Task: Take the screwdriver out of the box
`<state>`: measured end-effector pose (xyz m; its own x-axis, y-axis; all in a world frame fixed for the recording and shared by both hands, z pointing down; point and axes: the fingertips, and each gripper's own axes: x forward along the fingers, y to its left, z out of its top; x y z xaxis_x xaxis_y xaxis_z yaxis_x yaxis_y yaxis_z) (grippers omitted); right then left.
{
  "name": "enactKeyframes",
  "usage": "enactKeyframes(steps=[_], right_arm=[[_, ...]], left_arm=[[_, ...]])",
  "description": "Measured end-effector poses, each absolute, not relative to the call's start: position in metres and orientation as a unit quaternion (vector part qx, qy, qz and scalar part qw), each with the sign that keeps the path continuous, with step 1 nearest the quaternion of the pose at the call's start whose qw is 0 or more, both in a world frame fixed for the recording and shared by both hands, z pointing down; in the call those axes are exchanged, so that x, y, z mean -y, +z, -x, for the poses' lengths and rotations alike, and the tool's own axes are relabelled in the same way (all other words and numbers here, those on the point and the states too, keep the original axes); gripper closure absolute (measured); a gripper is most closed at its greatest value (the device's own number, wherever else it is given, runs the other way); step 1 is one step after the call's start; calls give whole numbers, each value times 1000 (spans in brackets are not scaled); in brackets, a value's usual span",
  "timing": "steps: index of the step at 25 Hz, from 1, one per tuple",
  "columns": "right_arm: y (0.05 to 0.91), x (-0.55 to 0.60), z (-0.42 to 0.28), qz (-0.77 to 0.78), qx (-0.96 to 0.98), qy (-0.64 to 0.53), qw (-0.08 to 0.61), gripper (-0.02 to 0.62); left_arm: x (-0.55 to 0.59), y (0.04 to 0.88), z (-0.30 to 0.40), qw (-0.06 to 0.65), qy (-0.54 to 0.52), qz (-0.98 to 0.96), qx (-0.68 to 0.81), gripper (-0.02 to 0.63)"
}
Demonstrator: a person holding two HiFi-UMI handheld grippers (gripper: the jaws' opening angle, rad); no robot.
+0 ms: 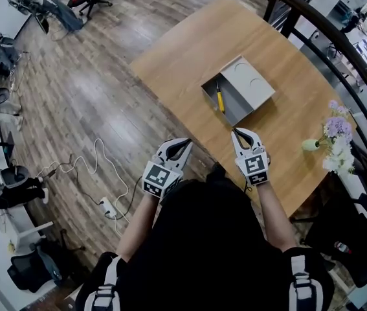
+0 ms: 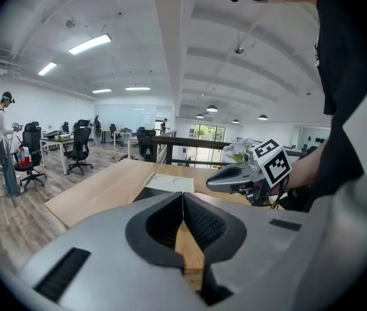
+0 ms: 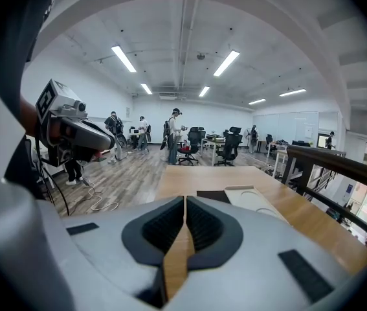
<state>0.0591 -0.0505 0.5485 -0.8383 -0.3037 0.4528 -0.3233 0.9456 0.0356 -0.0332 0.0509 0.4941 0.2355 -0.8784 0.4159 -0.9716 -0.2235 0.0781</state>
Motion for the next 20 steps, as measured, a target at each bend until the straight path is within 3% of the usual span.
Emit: enactKeyframes(steps=[20], right_arm=[[561,71,-85,-166,955,33,243,568]], left_arm=[[-28,498,10,159,144,-771,600,583]])
